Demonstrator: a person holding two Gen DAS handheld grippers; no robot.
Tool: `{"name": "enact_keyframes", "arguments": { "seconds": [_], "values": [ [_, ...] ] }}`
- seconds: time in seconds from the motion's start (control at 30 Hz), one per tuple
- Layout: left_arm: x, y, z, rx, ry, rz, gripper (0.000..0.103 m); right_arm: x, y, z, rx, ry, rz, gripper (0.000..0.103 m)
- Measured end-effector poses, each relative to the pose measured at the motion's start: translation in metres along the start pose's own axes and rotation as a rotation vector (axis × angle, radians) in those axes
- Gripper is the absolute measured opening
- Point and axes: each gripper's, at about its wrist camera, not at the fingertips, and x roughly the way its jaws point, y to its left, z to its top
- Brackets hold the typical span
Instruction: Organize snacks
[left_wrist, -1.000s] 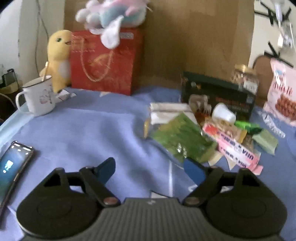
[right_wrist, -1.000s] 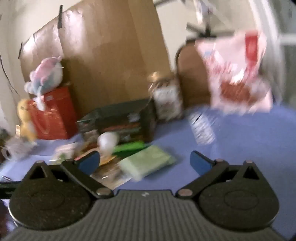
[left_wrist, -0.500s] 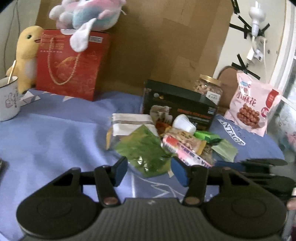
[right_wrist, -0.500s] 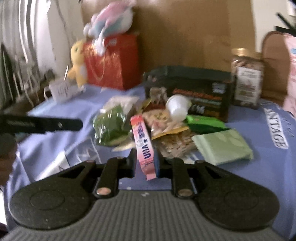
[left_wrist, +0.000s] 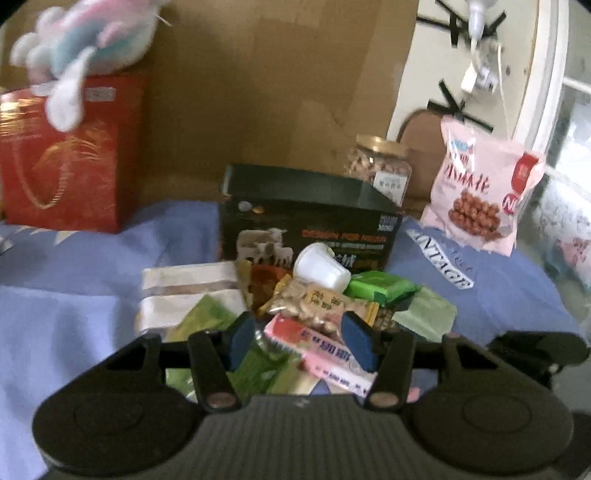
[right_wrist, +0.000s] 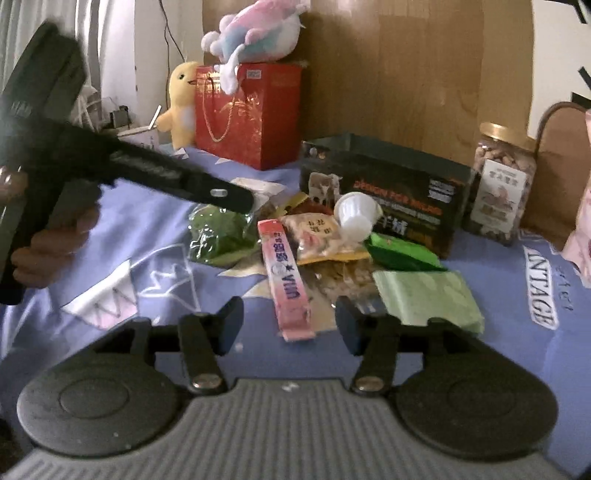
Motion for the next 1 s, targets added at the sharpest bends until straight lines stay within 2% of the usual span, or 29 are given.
{"name": "enact_keyframes", "arguments": {
  "seconds": [0.07, 0.17, 0.3, 0.33, 0.37, 0.4, 0.47, 0.53, 0.63, 0.7, 0.73, 0.8, 0.9, 1.0],
  "values": [
    [0.009, -0.005, 0.001, 0.025, 0.021, 0.013, 0.053, 0.018, 0.002, -0.001, 0.013, 0.058, 0.010, 0.025],
    [0.007, -0.007, -0.004, 0.036, 0.037, -0.011, 0.053, 0.008, -0.009, -0.005, 0.020, 0.084, 0.039, 0.024],
    [0.001, -0.012, -0.011, 0.038, 0.049, -0.078, 0.052, -0.033, -0.031, -0.023, -0.080, 0.112, 0.054, 0.026],
    [0.001, -0.015, -0.011, 0.034, 0.054, -0.098, 0.051, -0.040, -0.035, -0.027, -0.092, 0.118, 0.037, 0.033],
    [0.001, -0.018, -0.012, 0.033, 0.056, -0.113, 0.049, -0.048, -0.039, -0.032, -0.101, 0.108, -0.016, 0.049],
    [0.001, -0.022, -0.013, 0.034, 0.059, -0.125, 0.047, -0.055, -0.044, -0.036, -0.101, 0.087, -0.078, 0.055],
    [0.003, -0.030, -0.016, 0.034, 0.074, -0.144, 0.047, -0.064, -0.053, -0.041, -0.054, 0.079, -0.140, 0.055],
    [0.005, -0.037, -0.019, 0.032, 0.094, -0.169, 0.047, -0.071, -0.058, -0.046, 0.022, 0.066, -0.124, 0.055],
    [0.012, -0.044, -0.025, 0.030, 0.124, -0.188, 0.047, -0.071, -0.055, -0.052, 0.050, 0.057, -0.108, 0.055],
    [0.023, -0.048, -0.028, 0.015, 0.167, -0.192, 0.040, -0.066, -0.053, -0.055, 0.051, 0.064, -0.105, 0.054],
    [0.023, -0.047, -0.030, -0.010, 0.164, -0.211, 0.040, -0.062, -0.052, -0.056, 0.053, 0.067, -0.107, 0.049],
    [0.023, -0.047, -0.031, -0.033, 0.173, -0.225, 0.034, -0.057, -0.051, -0.056, 0.062, 0.055, -0.096, 0.026],
    [0.011, -0.048, -0.026, -0.028, 0.160, -0.199, 0.032, -0.052, -0.047, -0.047, 0.054, 0.058, -0.139, 0.022],
    [-0.004, -0.045, -0.009, -0.012, 0.101, -0.191, 0.032, -0.054, -0.054, -0.033, 0.069, 0.013, -0.122, 0.021]
  ]
}}
